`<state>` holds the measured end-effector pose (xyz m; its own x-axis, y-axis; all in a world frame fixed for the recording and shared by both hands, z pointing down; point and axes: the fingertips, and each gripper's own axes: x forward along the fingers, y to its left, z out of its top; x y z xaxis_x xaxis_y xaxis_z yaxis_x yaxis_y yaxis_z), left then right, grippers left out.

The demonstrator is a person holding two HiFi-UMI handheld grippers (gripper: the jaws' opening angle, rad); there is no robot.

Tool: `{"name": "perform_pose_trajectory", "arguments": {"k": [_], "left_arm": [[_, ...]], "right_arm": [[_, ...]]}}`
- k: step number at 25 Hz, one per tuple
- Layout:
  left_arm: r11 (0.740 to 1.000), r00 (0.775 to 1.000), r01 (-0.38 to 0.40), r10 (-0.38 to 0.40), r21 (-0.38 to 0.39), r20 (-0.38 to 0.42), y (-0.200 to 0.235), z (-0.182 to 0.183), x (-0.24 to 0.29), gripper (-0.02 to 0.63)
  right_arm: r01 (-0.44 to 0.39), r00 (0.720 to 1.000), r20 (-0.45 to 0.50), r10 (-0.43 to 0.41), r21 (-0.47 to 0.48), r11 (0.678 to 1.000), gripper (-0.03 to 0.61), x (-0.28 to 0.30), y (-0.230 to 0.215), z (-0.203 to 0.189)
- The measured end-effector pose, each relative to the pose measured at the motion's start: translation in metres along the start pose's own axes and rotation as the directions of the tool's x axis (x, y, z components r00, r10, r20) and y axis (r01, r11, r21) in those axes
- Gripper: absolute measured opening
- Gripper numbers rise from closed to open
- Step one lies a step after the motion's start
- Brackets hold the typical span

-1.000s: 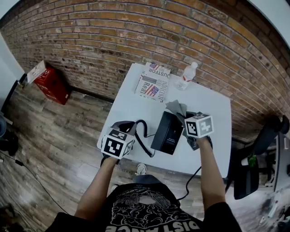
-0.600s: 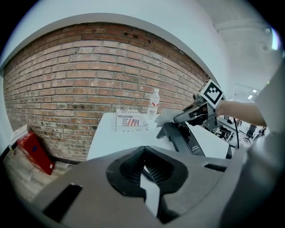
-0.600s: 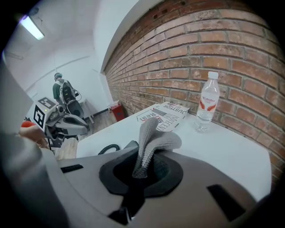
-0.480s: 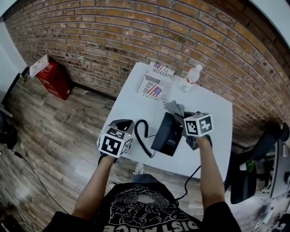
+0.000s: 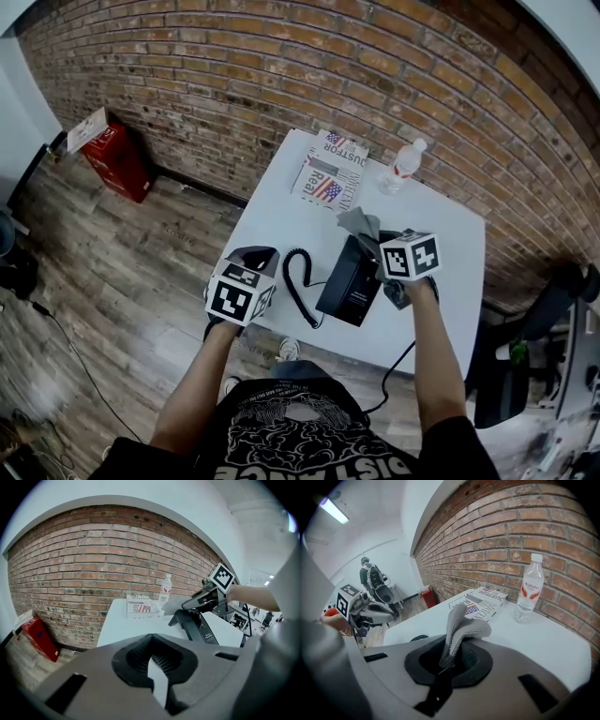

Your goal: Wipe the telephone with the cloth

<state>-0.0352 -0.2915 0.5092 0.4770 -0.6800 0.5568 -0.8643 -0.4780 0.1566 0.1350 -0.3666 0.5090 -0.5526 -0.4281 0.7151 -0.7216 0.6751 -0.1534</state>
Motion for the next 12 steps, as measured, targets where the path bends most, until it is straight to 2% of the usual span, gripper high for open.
{"name": "perform_pose_trajectory", "arguments": {"k": [12], "left_arm": [[1.0, 1.0, -0.001, 0.001, 0.003, 0.001, 0.001, -0.005, -0.006, 0.006]], "right_arm": [[-0.022, 0.999, -0.028, 0.021, -0.036, 0.999, 0.011, 0.013, 0.012, 0.009]]}}
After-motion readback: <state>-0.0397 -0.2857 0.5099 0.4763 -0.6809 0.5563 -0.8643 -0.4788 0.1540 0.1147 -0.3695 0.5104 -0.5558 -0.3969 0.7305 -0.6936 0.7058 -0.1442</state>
